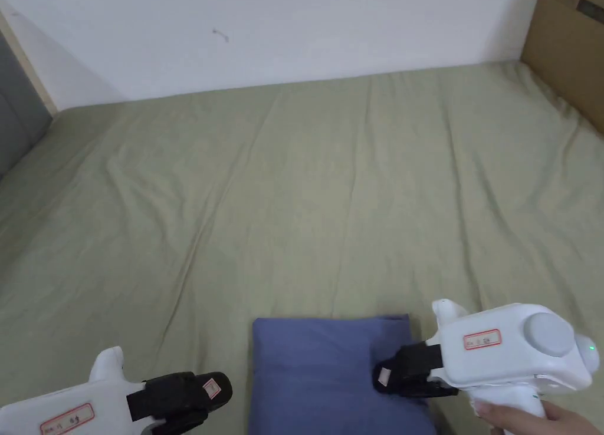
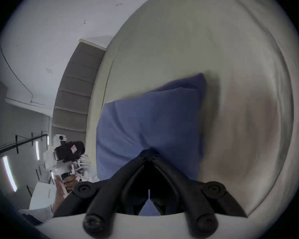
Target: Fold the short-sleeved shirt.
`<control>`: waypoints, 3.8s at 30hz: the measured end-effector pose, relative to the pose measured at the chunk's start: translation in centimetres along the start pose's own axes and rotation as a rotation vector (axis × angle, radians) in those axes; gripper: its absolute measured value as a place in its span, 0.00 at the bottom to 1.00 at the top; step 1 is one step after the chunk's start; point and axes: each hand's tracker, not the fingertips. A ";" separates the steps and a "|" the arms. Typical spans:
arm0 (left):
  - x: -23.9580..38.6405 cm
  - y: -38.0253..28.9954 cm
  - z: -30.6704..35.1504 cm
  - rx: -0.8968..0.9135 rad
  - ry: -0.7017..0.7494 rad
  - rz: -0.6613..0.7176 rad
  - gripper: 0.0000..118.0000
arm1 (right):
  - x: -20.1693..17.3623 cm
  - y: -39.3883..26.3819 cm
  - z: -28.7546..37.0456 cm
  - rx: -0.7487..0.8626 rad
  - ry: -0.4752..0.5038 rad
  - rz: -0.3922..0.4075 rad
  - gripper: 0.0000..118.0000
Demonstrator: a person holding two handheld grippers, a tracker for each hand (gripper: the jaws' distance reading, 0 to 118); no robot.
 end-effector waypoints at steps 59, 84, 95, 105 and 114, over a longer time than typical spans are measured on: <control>-11.1 16.6 16.9 -0.090 0.110 -0.132 0.18 | -33.1 -5.4 -13.8 0.322 -0.637 0.258 0.00; -10.9 18.7 22.1 0.051 1.181 -0.646 0.94 | -34.0 -5.6 -17.9 0.322 -0.709 0.276 0.00; 1.0 7.9 12.6 0.211 0.879 -0.624 0.00 | -30.4 -6.0 -9.5 0.374 -0.616 0.369 0.00; 19.5 -4.0 0.3 0.436 0.537 -0.663 0.00 | -23.3 -7.3 10.2 0.692 -0.619 0.362 0.00; 32.4 -10.7 0.2 0.706 0.444 -0.874 0.02 | -21.3 -9.9 24.7 1.019 -0.539 0.456 0.00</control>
